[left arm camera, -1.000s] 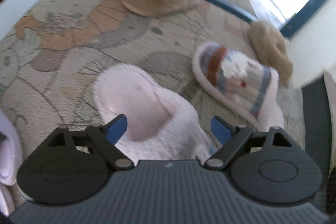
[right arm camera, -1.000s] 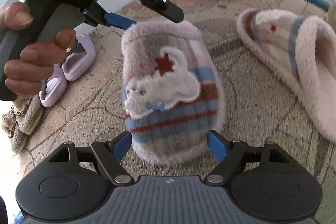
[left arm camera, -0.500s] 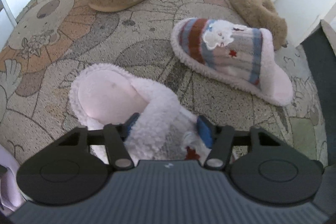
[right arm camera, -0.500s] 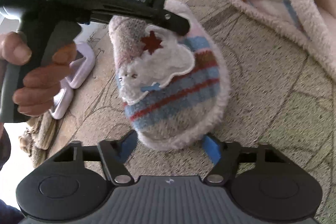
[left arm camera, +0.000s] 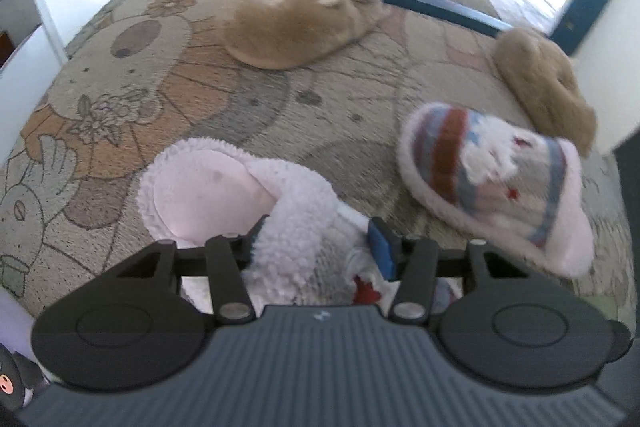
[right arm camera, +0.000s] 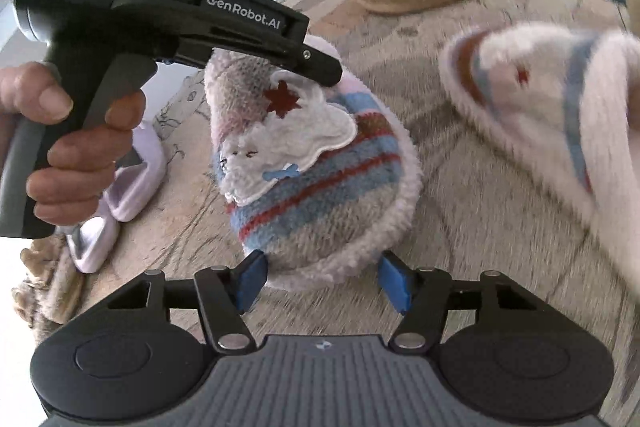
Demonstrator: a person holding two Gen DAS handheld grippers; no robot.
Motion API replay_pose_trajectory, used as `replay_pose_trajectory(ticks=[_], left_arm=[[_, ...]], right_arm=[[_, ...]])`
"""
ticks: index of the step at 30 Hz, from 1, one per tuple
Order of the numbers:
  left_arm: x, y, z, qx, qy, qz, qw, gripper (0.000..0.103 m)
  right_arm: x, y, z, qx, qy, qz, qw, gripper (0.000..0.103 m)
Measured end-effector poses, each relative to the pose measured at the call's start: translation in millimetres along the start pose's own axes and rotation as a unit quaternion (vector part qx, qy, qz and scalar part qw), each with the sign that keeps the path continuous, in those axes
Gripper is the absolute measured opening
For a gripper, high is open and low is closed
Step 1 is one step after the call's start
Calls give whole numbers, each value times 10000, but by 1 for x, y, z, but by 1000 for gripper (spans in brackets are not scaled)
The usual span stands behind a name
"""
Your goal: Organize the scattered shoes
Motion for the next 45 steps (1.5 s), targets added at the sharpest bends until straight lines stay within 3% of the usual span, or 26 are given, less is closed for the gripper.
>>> replay_pose_trajectory(ticks=[4, 9, 14, 17, 19, 27, 32, 39, 42, 45], left_arm=[[-10, -10, 10, 9, 50, -235, 9997, 50], [0, -9, 14, 65, -160, -89, 9998, 53], [-11, -9, 9, 24, -83, -578, 9983, 54], [-14, -7, 5, 26, -113, -660, 9978, 65], [-12, -4, 3, 35, -178, -602, 9980, 65], [-8, -2, -13, 131, -222, -713, 9971, 72], [10, 2, -19, 217, -363, -417, 9982, 86], [25, 2, -17, 241, -613, -116, 9978, 88], [26, -2, -30, 511, -787, -76, 9956, 91], [37, -6, -37, 670, -696, 63, 9953, 96]], right_arm=[[9, -11, 2, 48, 172, -130, 9998, 63], [14, -10, 5, 204, 382, -203, 9989, 64], [13, -13, 3, 411, 864, -533, 9940, 63], [27, -20, 3, 441, 866, -218, 9950, 64], [35, -21, 0, 419, 685, 70, 9967, 64], [39, -14, -26, 702, 780, 416, 9936, 73], [54, -14, -42, 866, 913, 781, 9890, 73], [58, -4, -46, 800, 928, 870, 9886, 74], [59, 4, -49, 768, 915, 955, 9882, 76], [61, 11, -52, 736, 902, 1041, 9877, 78]])
Point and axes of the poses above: each gripper's, at about its wrist camera, not at the fingertips, and z roughly the way its jaws point, x to its right, y to its underside, the point moved 2 cm from there along z, roughly the way its jaws point, and after that the axes turned 4 degrees about -z, right-handed, at the moved point
